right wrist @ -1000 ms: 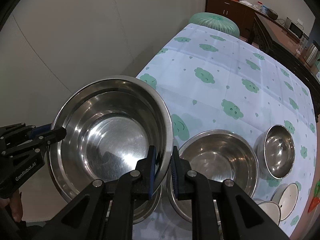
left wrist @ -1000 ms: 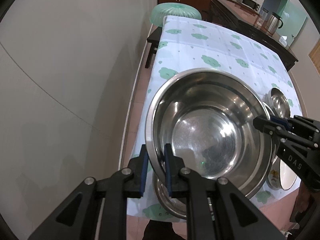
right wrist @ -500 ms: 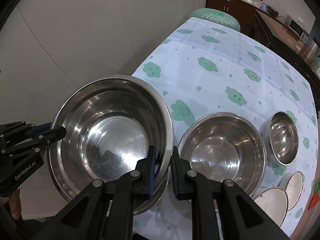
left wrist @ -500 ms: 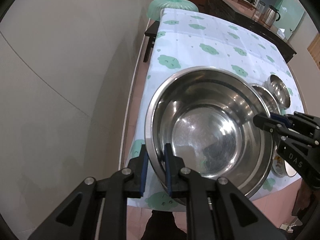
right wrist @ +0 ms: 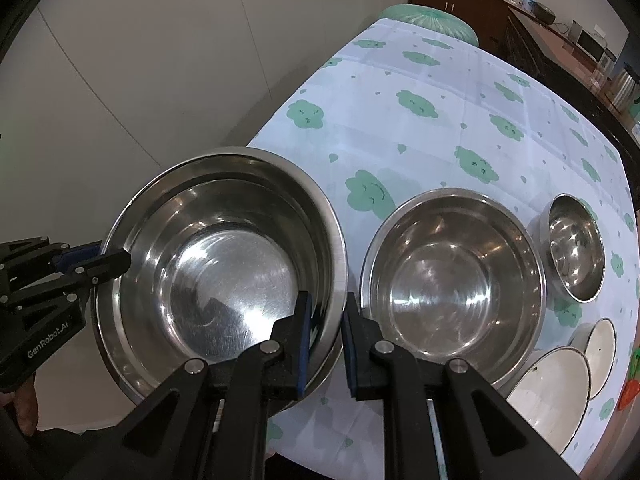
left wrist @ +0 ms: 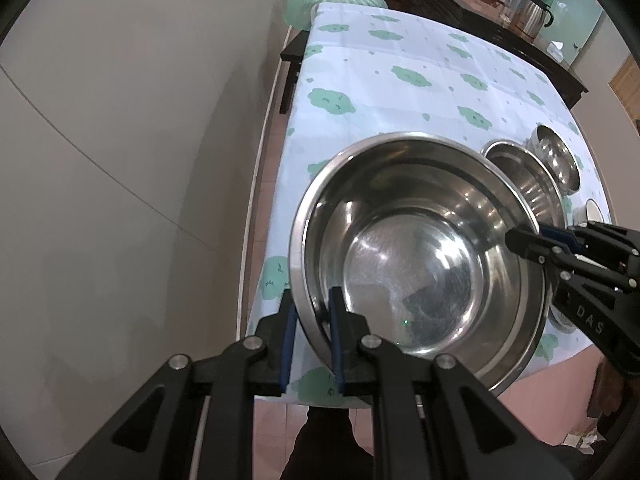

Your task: Organize plates and bowls

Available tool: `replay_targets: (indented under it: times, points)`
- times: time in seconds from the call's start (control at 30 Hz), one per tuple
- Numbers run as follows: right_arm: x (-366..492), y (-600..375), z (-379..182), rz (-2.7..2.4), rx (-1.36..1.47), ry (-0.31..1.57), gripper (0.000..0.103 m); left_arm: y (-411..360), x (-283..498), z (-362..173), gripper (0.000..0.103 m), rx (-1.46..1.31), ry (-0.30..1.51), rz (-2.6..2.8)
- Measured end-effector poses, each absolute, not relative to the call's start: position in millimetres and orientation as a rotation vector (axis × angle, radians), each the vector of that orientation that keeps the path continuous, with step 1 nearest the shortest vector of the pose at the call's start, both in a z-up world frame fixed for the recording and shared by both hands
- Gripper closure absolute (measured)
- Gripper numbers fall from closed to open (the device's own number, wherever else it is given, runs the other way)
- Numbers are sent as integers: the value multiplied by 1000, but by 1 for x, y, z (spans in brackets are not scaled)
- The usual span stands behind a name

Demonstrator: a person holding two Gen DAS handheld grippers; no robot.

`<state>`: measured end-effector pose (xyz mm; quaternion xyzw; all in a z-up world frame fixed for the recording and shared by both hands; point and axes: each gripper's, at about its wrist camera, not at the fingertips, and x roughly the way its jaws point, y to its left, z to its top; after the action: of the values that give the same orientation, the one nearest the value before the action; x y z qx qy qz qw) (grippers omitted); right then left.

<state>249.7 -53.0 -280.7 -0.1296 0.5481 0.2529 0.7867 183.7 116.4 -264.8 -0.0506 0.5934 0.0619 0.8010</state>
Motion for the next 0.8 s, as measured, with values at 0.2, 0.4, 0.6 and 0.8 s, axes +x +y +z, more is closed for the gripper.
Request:
replay_targets:
  times: [0.2,0.4,0.6,0.8]
  points:
    - [245,-55,-286,540,-278,1193,87,115,181,-267,90,-101,1282,115]
    - [243,-56,-291,538,-283,1205,87,115,180,-271,90,-97,1293,107]
    - [241,-57,-298,539,-288,1220,87,114,181,-277,90,-90,1308,103]
    - [241,-57,-302,540,-296,1226,86,113,183,-282,90,-93,1318,103]
